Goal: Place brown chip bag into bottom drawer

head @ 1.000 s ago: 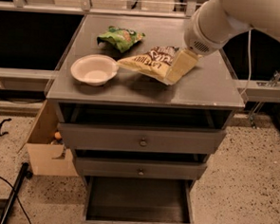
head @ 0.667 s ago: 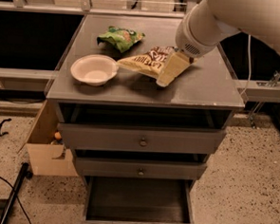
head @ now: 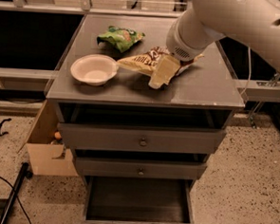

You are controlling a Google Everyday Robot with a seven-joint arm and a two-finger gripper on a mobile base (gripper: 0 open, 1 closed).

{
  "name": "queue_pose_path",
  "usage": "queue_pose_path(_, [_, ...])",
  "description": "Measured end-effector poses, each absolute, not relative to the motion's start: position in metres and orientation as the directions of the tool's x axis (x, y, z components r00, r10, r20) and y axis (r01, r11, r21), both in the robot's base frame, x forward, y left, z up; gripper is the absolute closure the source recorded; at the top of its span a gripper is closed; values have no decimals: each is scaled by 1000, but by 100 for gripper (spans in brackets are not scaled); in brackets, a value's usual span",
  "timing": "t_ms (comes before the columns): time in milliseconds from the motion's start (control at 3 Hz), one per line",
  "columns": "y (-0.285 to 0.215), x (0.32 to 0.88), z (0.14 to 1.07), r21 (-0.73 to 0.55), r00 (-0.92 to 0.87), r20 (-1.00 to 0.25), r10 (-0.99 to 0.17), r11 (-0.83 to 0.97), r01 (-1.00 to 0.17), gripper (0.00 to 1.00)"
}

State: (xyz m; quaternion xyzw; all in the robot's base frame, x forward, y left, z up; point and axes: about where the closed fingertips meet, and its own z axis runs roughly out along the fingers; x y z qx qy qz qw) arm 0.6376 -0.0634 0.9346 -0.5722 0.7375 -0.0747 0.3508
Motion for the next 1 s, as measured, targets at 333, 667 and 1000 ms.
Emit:
queue_pose_path(333, [-62, 653, 923, -513, -108, -433, -895, 343, -787, 0])
queue_pose_path(667, [-64, 669, 911, -512, -120, -432, -894, 353, -783, 0])
queue_pose_path(1000, [-67, 685, 898, -505, -143, -426, -893, 366, -782, 0])
